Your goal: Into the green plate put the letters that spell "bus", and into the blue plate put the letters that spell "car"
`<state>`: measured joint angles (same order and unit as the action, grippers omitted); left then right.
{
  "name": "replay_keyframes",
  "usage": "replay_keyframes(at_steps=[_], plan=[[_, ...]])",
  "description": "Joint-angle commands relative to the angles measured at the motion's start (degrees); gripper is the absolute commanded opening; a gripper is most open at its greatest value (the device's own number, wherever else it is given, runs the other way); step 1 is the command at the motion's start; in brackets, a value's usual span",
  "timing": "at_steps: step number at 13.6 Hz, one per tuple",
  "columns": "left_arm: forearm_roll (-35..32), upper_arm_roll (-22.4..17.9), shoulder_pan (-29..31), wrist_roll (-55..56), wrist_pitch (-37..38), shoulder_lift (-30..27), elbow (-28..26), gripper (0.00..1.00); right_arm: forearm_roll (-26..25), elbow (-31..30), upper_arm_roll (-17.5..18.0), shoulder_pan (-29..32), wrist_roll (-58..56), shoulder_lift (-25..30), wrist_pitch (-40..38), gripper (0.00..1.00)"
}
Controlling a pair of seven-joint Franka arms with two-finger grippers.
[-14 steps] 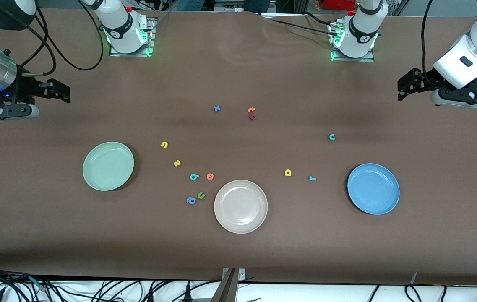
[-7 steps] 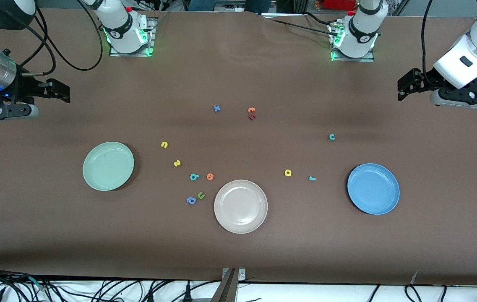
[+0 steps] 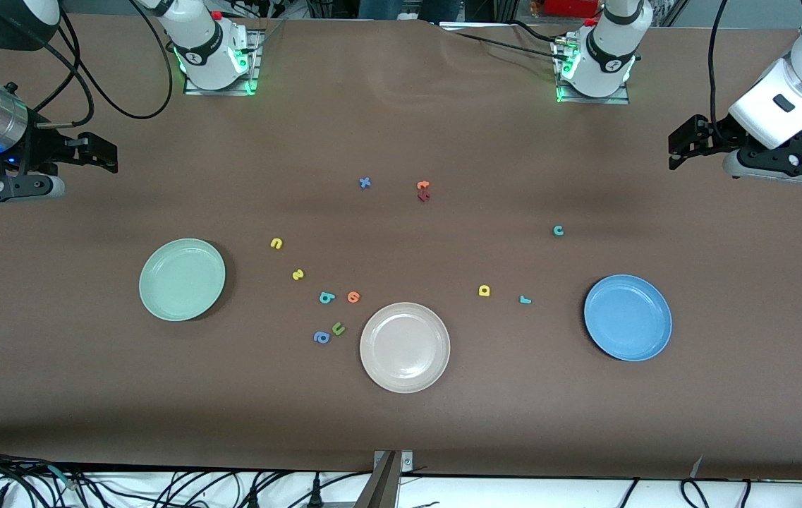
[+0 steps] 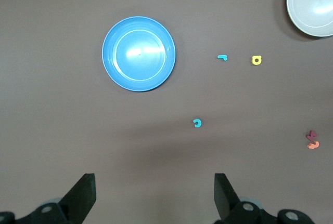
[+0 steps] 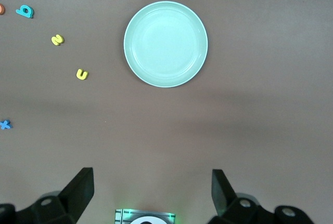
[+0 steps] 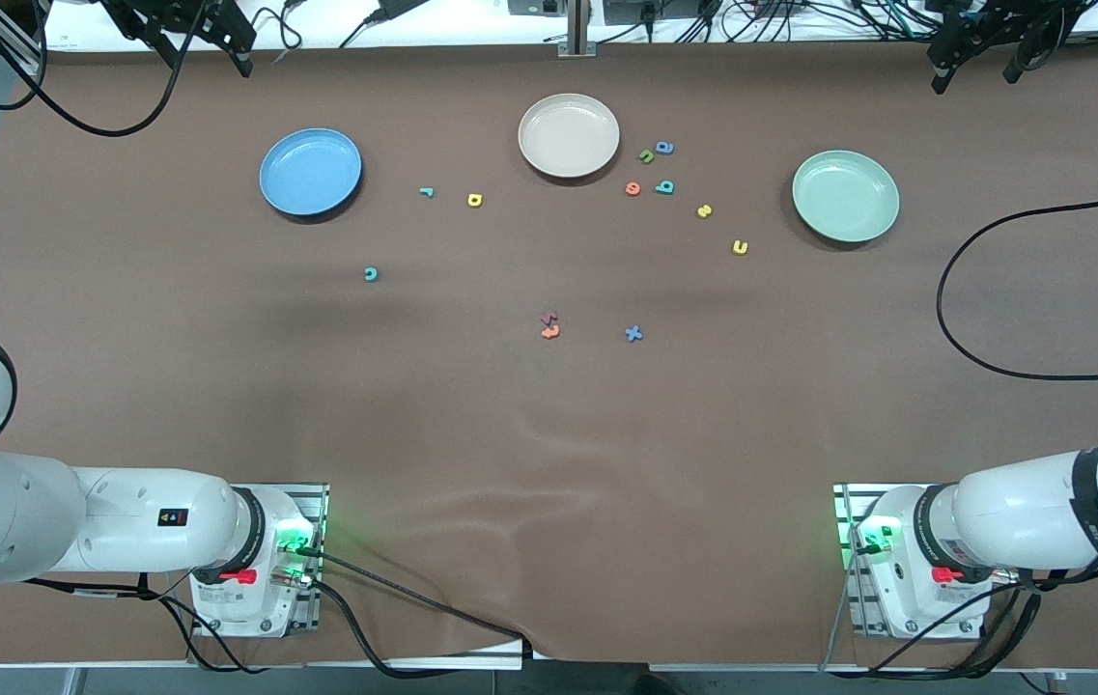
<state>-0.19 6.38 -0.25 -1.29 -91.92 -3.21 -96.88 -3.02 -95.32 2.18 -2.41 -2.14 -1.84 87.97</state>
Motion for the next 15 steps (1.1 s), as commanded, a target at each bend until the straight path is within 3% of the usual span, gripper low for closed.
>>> replay_keyframes(at_steps=[1, 15], plan=[[-0.68, -0.05, -0.19, -0.91, 0.52, 0.92, 1.78, 1.00, -0.84, 1.80, -0.16, -0.23, -0.41, -0.71, -1.40, 1.00], [-0.68, -0.05, -0.19, -1.00, 1.66, 0.92, 1.69, 1.00, -0.75, 1.71, -0.16, -0.23, -0.41, -0.71, -1.66, 1.00]])
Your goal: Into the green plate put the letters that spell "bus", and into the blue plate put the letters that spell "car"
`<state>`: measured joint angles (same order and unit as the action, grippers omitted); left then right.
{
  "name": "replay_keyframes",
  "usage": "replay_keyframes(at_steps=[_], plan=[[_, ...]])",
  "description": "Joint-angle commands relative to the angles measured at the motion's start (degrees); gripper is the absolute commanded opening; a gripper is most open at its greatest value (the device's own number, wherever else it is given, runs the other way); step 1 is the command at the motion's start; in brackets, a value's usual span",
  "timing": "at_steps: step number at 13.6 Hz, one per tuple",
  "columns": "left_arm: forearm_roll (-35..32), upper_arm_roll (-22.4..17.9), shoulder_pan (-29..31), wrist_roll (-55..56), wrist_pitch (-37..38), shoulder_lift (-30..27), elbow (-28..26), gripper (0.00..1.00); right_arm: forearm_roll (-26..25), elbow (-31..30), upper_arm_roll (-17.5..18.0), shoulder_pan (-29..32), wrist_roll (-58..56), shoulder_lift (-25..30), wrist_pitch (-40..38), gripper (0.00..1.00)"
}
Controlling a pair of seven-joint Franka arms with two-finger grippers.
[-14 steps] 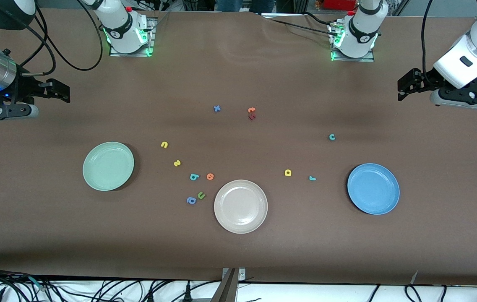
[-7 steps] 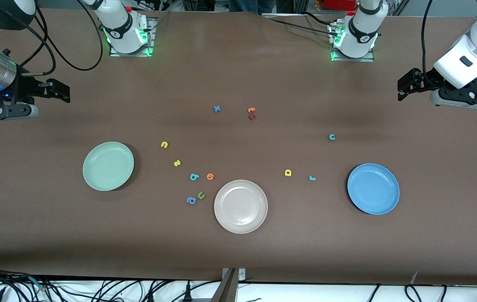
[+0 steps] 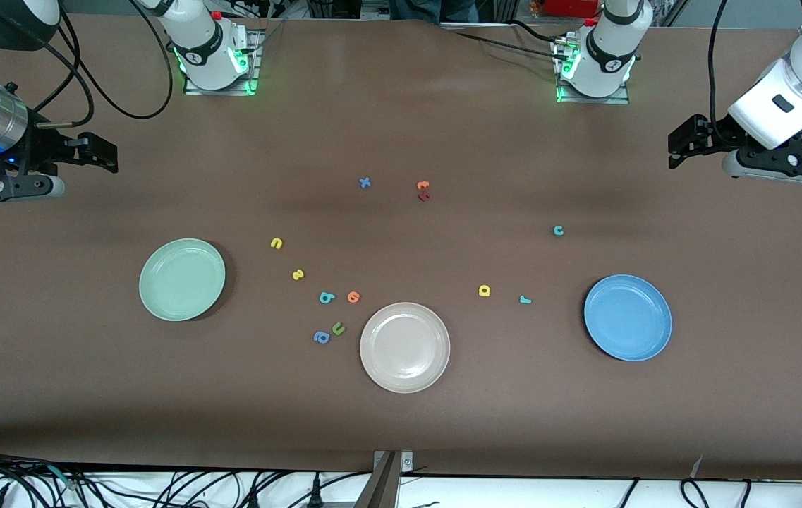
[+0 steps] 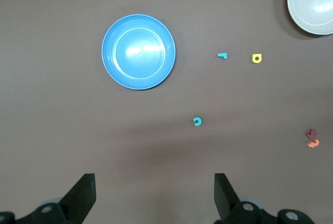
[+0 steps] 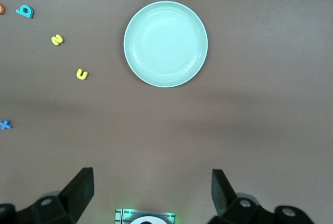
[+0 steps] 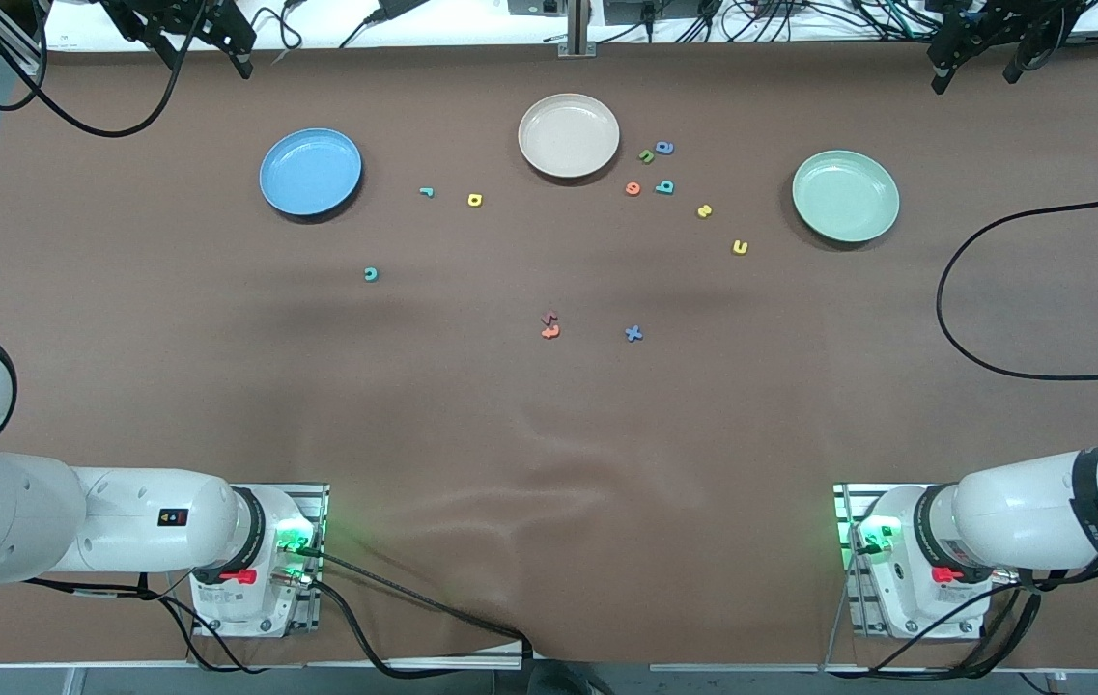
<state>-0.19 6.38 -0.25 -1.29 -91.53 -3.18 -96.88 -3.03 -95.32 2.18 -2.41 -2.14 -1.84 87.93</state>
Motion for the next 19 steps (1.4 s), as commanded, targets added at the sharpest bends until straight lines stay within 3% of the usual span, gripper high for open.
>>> replay_keyframes(at_steps=[1, 10, 12, 14, 19], plan=[[-0.68, -0.05, -0.19, -0.99, 1.35, 0.89, 1.78, 1.00, -0.75, 1.80, -0.16, -0.23, -0.41, -0.71, -1.62, 1.00], [-0.68, -0.05, -0.27, -1.08, 2.14, 1.24, 1.69, 1.00, -0.75, 1.71, -0.16, -0.14, -0.41, -0.71, -1.80, 1.00], [0.89, 0.03, -1.67, -2.04, 6.95, 3.34, 1.60, 1.00, -0.75, 1.54, -0.07, -0.23, -0.41, -0.71, -1.80, 1.00], [2.30, 0.12, -3.08, -7.37, 12.06, 4.14, 1.60, 1.00, -0.40, 1.54, -0.24, -0.23, -1.11, -0.62, -1.71, 1.00], [1.96, 0.12, -2.99, -34.26, 11.38, 8.88, 0.55, 1.00, -0.75, 0.05, 0.72, -0.49, -0.06, -0.18, -0.31, 1.00]])
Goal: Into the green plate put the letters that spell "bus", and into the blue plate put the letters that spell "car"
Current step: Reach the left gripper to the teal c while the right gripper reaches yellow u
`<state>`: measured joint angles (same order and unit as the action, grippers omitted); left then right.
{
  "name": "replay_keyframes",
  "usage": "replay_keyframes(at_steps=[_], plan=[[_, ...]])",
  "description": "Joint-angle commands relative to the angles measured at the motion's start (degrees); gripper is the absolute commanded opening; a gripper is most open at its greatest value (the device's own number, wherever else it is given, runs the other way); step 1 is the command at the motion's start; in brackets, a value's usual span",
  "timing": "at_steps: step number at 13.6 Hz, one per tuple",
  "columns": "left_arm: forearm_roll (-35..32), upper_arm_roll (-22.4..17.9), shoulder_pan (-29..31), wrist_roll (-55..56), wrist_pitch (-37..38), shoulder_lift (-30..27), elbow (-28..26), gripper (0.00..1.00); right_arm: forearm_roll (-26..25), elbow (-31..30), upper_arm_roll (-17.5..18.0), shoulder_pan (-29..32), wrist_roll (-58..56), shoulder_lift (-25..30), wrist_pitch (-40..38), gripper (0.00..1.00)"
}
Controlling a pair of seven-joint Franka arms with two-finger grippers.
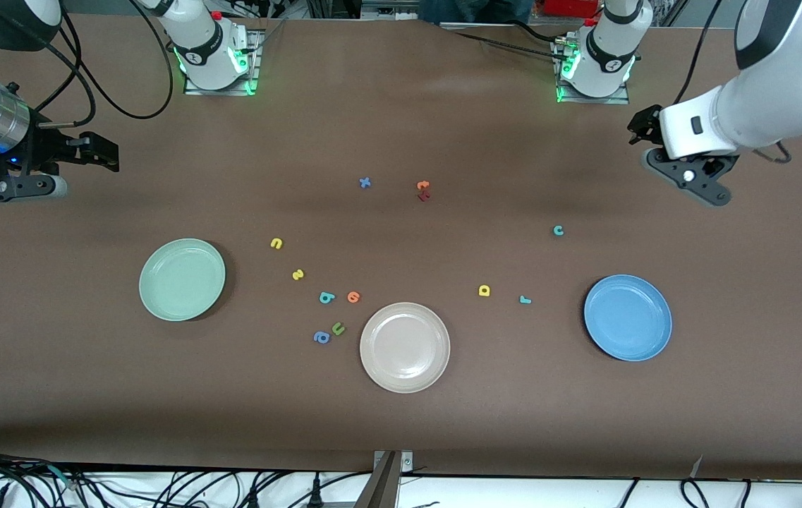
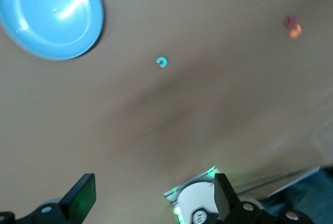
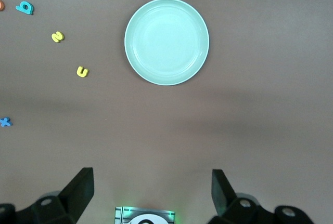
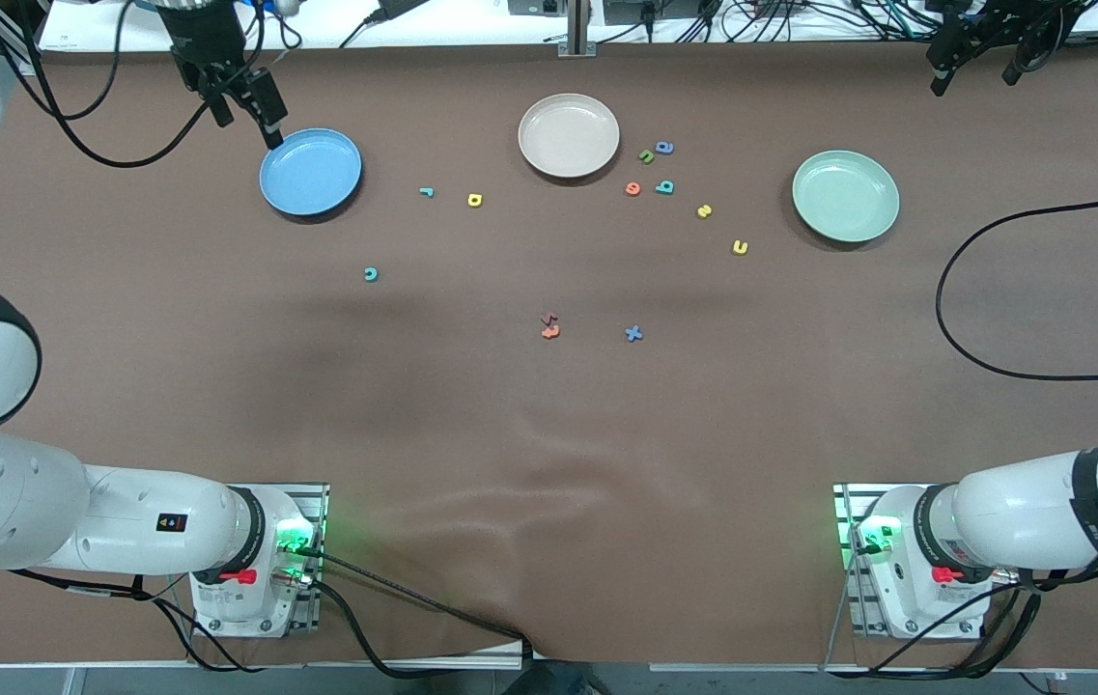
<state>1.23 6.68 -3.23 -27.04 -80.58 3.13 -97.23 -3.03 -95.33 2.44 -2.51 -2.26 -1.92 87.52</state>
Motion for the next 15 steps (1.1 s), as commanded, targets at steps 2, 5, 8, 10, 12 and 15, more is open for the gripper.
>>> replay_keyframes(at_steps=[2, 5, 8, 10, 12, 15], plan=[[0.36, 0.70, -0.46, -16.78, -2.63, 5.04, -0.23, 1.00, -0.66, -5.10, 2.72, -0.48, 3.29, 1.30, 6.67, 1.00], [-3.83, 6.66, -0.38, -20.94, -18.75, 4.61, -11.97, 1.00, -0.40, -12.32, 7.65, -0.48, 16.47, 2.62, 14.86, 1.00], [-7.37, 9.85, -0.55, -26.83, -33.56, 5.13, -21.04, 1.00, 0.39, -17.68, 10.65, -0.48, 24.64, 1.84, 24.24, 1.00], [-8.95, 10.28, -0.46, -30.60, -41.28, 5.13, -27.19, 1.00, 4.93, -21.03, 11.35, -0.48, 30.01, -0.18, 32.77, 1.00], [-9.84, 10.29, 0.94, -32.72, -48.85, 6.18, -32.91, 1.00, 11.00, -21.39, 11.44, -0.56, 31.35, -3.94, 35.79, 1.00], [-14.04, 10.11, 1.12, -34.66, -57.29, 11.80, -35.12, 1.00, 11.47, -22.53, 11.44, -0.48, 32.23, -8.70, 39.21, 0.99]])
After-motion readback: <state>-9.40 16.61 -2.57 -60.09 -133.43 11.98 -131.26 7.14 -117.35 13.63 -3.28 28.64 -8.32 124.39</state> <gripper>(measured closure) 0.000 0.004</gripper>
